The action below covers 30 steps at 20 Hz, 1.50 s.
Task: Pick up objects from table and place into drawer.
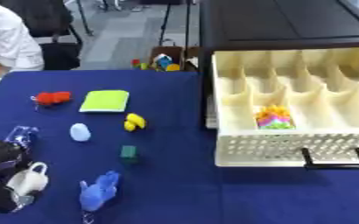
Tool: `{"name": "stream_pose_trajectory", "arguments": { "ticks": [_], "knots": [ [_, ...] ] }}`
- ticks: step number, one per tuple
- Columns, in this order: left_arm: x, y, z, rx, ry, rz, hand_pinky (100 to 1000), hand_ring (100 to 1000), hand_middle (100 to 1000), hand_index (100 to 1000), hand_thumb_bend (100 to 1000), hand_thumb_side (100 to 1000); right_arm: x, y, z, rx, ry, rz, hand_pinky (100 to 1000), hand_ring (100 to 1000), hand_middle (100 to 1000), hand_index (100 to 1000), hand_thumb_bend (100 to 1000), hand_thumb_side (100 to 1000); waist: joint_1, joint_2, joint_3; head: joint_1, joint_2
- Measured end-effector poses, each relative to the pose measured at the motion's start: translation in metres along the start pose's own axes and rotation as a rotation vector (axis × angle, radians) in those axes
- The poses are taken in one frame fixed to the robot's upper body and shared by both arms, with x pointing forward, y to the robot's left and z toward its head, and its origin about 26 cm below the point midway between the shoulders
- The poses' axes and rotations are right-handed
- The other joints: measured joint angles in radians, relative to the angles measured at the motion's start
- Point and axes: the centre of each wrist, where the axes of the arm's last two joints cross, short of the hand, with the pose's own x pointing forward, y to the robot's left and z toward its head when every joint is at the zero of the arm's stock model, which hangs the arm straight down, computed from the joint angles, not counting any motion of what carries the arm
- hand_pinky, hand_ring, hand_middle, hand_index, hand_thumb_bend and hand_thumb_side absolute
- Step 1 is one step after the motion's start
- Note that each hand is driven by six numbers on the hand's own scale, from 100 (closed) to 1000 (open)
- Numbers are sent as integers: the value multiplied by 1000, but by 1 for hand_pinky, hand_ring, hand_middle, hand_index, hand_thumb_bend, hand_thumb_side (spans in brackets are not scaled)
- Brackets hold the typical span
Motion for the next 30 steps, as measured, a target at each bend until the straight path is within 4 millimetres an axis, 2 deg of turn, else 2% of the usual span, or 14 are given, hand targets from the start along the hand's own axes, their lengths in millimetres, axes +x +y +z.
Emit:
{"name": "stream_pose_trajectory", "arguments": {
  "ticks": [4, 14, 29, 30],
  "knots": [
    [-1, 13, 3, 40, 3, -15, 371, 495, 490, 684, 253, 621, 0, 0, 0, 0, 2, -1, 635, 673, 684, 776, 100, 1000, 3, -8, 1, 0, 1],
    [4, 71, 21, 215, -29, -63, 367, 492, 486, 681, 266, 643, 0, -2, 5, 12, 14, 0, 634, 672, 684, 775, 100, 1000, 22, -42, -17, 15, 19],
    [46, 143, 53, 498, -213, -73, 333, 479, 479, 679, 287, 670, 2, -1, 10, 39, 18, -28, 633, 672, 686, 774, 100, 1000, 58, -90, -86, 49, 54],
    [50, 148, 55, 519, -231, -70, 327, 477, 478, 679, 289, 733, 2, -1, 11, 40, 19, -28, 632, 672, 686, 774, 100, 1000, 60, -91, -91, 51, 55]
  ]
}}
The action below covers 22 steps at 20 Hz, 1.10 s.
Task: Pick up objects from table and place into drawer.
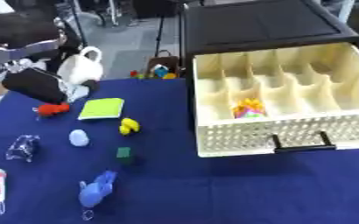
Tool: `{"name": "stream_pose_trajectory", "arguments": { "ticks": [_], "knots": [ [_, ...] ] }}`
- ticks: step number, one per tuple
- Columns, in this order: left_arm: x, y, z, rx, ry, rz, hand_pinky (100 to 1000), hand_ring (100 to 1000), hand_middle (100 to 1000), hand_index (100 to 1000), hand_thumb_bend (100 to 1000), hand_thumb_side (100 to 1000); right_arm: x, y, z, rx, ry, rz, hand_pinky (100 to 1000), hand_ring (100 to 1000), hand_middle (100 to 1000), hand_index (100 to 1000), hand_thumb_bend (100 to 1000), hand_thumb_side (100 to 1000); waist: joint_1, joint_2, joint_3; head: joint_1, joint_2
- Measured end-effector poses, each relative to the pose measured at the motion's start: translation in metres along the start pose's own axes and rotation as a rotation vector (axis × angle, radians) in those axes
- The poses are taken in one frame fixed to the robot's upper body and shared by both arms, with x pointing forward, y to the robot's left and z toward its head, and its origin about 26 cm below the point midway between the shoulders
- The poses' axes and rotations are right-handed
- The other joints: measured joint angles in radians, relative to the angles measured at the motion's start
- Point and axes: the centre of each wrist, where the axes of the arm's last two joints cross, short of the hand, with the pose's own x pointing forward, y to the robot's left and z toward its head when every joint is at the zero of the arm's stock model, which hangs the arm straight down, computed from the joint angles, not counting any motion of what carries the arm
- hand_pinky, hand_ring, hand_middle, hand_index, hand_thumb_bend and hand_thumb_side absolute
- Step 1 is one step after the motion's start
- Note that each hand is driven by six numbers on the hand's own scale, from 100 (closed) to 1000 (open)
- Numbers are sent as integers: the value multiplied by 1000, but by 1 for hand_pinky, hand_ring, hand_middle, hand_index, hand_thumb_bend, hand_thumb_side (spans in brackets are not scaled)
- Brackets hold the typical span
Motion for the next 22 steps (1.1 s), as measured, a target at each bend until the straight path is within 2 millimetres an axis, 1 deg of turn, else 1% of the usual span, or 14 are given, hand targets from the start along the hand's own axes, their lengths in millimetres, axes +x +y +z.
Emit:
{"name": "stream_pose_trajectory", "arguments": {
  "ticks": [1, 3, 8, 12, 15, 16, 17, 19, 20, 22],
  "knots": [
    [4, 5, -1, 23, -17, 7, 322, 474, 474, 679, 297, 672, 0, 0, 0, 1, 1, 0, 632, 672, 686, 774, 100, 1000, 1, -1, -5, 3, 2],
    [12, 16, -2, 70, -52, 22, 313, 471, 469, 676, 299, 675, 0, 0, 0, 1, 1, -1, 632, 672, 686, 774, 100, 1000, 2, -4, -11, 7, 7],
    [34, 42, -3, 200, -126, 68, 294, 465, 460, 672, 318, 679, 1, 2, -2, -2, -5, -9, 633, 672, 686, 774, 100, 1000, 13, -2, -34, 21, 8],
    [44, 61, -13, 269, -150, 124, 272, 457, 449, 667, 344, 672, 2, 3, -4, -8, -13, -16, 633, 672, 686, 774, 100, 1000, 23, 9, -53, 38, 6],
    [50, 74, -22, 306, -157, 166, 247, 447, 434, 658, 358, 662, 2, 5, -7, -15, -21, -22, 633, 672, 686, 774, 100, 1000, 30, 18, -71, 55, -2],
    [52, 78, -24, 316, -160, 181, 243, 444, 430, 657, 363, 660, 2, 5, -8, -19, -24, -24, 633, 672, 686, 774, 100, 1000, 31, 21, -79, 61, -6],
    [54, 81, -27, 326, -163, 196, 236, 439, 425, 656, 387, 667, 2, 6, -9, -22, -27, -27, 634, 672, 686, 774, 100, 1000, 34, 25, -88, 67, -10],
    [57, 85, -33, 344, -174, 230, 234, 438, 422, 656, 374, 654, 3, 6, -11, -26, -32, -30, 634, 672, 686, 774, 100, 1000, 41, 32, -102, 79, -15],
    [59, 86, -35, 353, -178, 245, 227, 433, 415, 654, 396, 653, 3, 7, -11, -28, -33, -32, 635, 673, 685, 774, 100, 1000, 42, 34, -106, 84, -18],
    [60, 88, -39, 373, -180, 270, 227, 433, 414, 656, 401, 652, 3, 7, -12, -30, -36, -34, 636, 673, 685, 774, 100, 1000, 45, 39, -114, 94, -20]
  ]
}}
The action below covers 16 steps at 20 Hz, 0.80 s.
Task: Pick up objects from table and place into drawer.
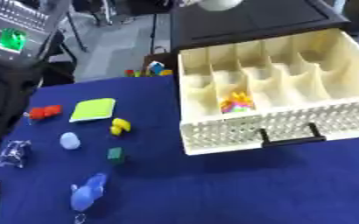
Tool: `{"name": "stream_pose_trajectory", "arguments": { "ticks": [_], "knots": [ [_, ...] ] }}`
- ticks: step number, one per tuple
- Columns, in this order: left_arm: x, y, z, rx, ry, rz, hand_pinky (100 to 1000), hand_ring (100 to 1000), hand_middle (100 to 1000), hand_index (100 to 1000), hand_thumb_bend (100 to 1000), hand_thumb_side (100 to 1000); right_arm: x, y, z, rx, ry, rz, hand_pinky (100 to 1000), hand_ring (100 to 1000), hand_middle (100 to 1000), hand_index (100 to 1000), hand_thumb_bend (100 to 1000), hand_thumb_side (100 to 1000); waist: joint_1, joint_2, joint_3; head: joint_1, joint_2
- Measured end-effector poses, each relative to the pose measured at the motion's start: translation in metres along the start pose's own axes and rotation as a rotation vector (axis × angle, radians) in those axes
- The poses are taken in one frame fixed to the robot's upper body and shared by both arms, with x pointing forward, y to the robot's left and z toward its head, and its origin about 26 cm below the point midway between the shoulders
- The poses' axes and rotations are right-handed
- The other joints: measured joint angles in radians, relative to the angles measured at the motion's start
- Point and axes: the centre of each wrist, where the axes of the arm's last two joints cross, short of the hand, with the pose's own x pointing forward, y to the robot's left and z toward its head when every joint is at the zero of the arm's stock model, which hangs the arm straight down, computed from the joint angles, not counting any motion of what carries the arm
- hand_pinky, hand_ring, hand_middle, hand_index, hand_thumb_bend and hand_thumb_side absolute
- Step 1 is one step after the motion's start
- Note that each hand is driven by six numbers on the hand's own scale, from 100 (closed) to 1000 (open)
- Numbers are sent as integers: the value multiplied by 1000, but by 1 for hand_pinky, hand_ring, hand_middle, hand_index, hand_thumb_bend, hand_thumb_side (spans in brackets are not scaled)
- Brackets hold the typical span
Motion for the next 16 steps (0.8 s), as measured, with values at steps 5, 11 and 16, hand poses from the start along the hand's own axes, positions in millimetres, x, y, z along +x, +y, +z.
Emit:
{"name": "stream_pose_trajectory", "arguments": {
  "ticks": [5, 11, 16],
  "knots": [
    [-6, -13, -19, 86, 25, 44, 240, 445, 425, 668, 462, 659, 1, 3, -4, -13, -8, -19, 636, 673, 685, 774, 100, 1000, 21, 12, -29, 15, -8],
    [-20, -47, -47, 131, 23, 79, 377, 576, 537, 752, 580, 696, 1, 3, -4, -19, -10, -22, 637, 673, 684, 771, 100, 1000, 27, 19, -32, 17, -8],
    [-26, -55, -49, 147, 27, 76, 477, 675, 622, 831, 686, 776, 1, 3, -4, -22, -6, -21, 637, 673, 684, 771, 100, 1000, 26, 19, -22, 10, -8]
  ]
}}
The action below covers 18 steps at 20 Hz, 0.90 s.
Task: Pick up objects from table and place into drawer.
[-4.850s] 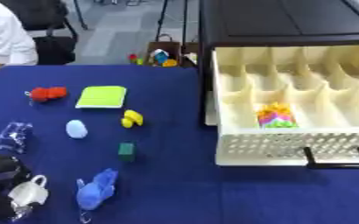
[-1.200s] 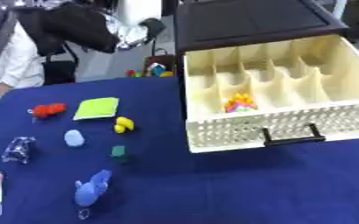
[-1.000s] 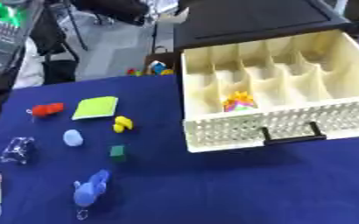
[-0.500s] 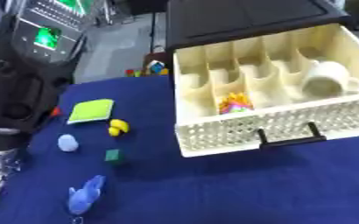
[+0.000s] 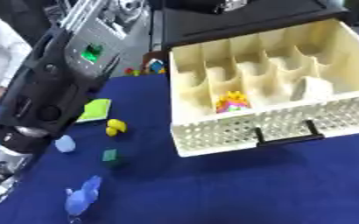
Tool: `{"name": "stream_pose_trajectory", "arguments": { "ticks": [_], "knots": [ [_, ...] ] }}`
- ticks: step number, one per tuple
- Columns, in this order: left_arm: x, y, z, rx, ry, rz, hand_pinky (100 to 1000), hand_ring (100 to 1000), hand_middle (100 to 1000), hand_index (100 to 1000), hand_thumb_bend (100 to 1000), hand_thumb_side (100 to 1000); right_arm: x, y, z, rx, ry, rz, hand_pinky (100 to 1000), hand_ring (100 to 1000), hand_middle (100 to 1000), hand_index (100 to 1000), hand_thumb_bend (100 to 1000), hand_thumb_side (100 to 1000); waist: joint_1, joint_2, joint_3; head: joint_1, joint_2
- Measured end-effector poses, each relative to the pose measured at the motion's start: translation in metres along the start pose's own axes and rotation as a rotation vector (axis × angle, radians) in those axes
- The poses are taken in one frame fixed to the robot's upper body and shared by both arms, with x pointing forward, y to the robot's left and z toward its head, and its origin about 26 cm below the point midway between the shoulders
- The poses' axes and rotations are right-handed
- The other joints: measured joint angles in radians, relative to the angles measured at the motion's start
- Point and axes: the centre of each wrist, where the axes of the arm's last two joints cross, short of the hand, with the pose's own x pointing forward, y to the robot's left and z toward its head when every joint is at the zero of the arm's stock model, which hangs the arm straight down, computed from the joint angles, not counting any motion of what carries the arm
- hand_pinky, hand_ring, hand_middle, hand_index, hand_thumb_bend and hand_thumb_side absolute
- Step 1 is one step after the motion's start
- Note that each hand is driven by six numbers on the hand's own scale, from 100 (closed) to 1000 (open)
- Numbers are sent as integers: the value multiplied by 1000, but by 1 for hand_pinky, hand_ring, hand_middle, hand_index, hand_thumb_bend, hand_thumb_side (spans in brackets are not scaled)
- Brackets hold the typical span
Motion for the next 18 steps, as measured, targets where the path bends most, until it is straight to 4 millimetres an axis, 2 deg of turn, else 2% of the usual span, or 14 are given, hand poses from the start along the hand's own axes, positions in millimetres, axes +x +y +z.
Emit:
{"name": "stream_pose_trajectory", "arguments": {
  "ticks": [2, 3, 5, 9, 15, 18],
  "knots": [
    [0, 0, 2, 21, -2, 6, 499, 697, 650, 856, 700, 877, 0, 0, 0, 0, 1, 1, 637, 673, 684, 771, 100, 1000, -3, 0, 6, -3, 0],
    [0, 2, 5, 42, -3, 14, 492, 691, 642, 852, 713, 894, 0, 0, 0, -1, 2, 2, 637, 673, 684, 771, 100, 1000, -6, 0, 11, -6, 1],
    [0, 7, 12, 101, -8, 43, 485, 676, 627, 846, 686, 964, -1, -1, 1, -2, 4, 6, 637, 673, 685, 771, 100, 1000, -15, -1, 22, -11, 2],
    [-3, 25, 34, 262, -26, 143, 478, 655, 607, 837, 616, 994, -3, -4, 2, -1, 8, 22, 637, 673, 685, 771, 100, 1000, -28, -7, 49, -29, 9],
    [-8, 54, 79, 519, -82, 351, 496, 670, 608, 839, 612, 999, -5, -8, 5, -3, 22, 46, 637, 673, 685, 771, 100, 1000, -47, -16, 86, -60, 16],
    [-13, 63, 94, 618, -104, 430, 506, 683, 620, 844, 613, 1000, -6, -10, 5, -6, 24, 54, 636, 673, 686, 771, 100, 1000, -57, -20, 101, -72, 20]
  ]
}}
